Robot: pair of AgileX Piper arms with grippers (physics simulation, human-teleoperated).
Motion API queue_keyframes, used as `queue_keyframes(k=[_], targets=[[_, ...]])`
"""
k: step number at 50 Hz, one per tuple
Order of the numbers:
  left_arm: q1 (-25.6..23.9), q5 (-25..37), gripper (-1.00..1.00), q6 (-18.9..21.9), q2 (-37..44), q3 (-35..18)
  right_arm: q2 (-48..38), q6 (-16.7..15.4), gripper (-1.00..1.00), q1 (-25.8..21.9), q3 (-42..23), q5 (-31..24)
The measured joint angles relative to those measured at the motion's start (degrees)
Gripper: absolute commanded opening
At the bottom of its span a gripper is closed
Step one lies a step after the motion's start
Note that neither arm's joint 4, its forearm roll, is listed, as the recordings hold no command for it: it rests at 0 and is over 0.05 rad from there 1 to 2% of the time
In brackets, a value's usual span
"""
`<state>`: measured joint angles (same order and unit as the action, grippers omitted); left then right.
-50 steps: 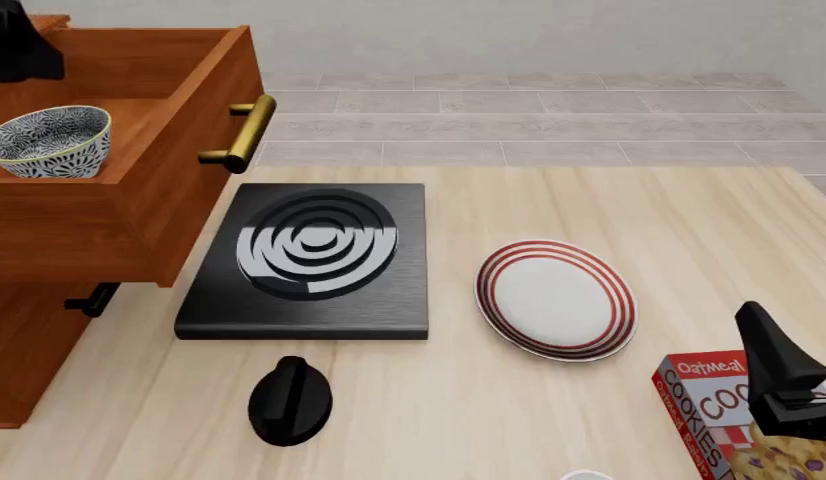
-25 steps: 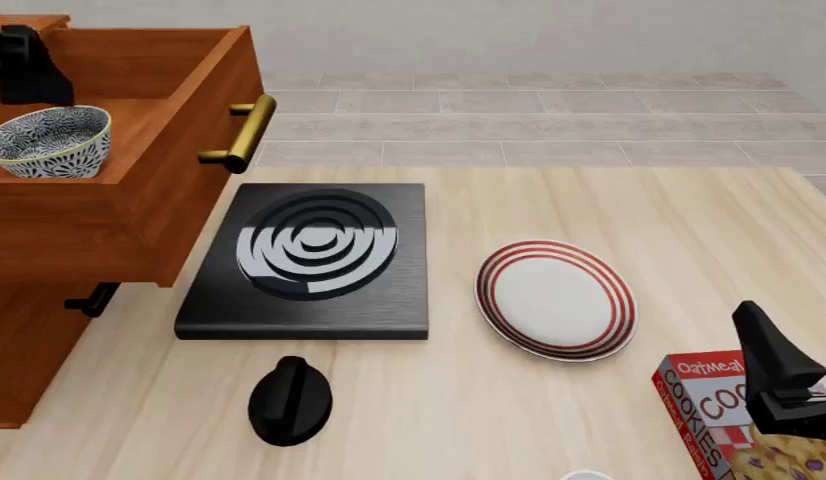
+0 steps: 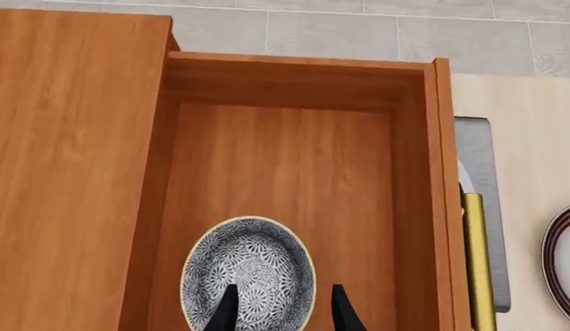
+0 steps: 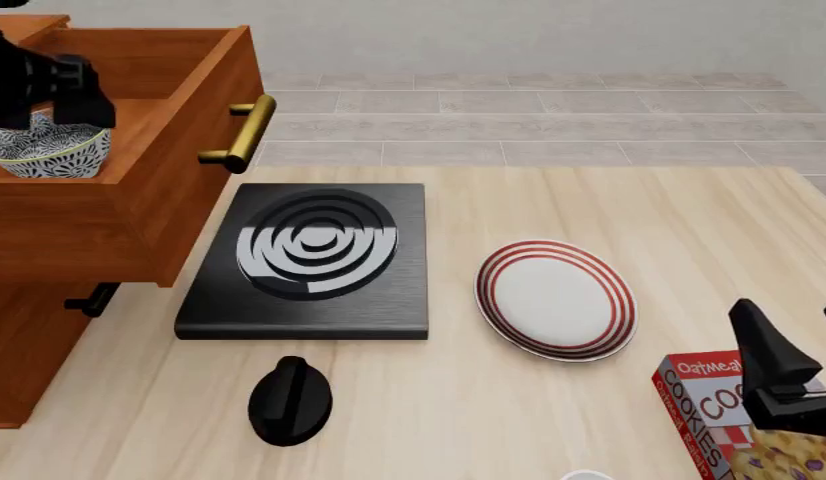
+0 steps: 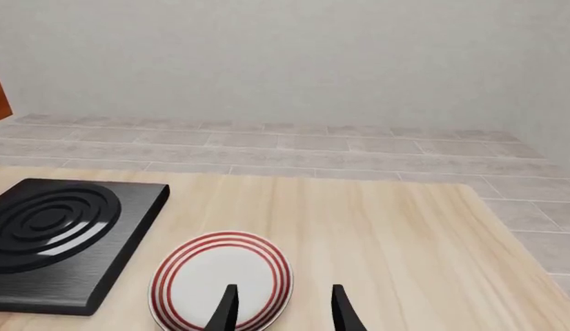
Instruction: Pick the akita bowl in the top layer of the wooden cabinet and place it on the plate.
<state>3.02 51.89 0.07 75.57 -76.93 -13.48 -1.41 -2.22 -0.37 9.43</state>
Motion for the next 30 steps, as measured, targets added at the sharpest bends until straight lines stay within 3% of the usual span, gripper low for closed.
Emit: queue_keyframes(k=[30], targets=[[-0.8, -4.0, 1.00, 0.6, 2.6, 4.8, -0.2, 0.4, 1.00, 0.2, 0.1, -0.1]])
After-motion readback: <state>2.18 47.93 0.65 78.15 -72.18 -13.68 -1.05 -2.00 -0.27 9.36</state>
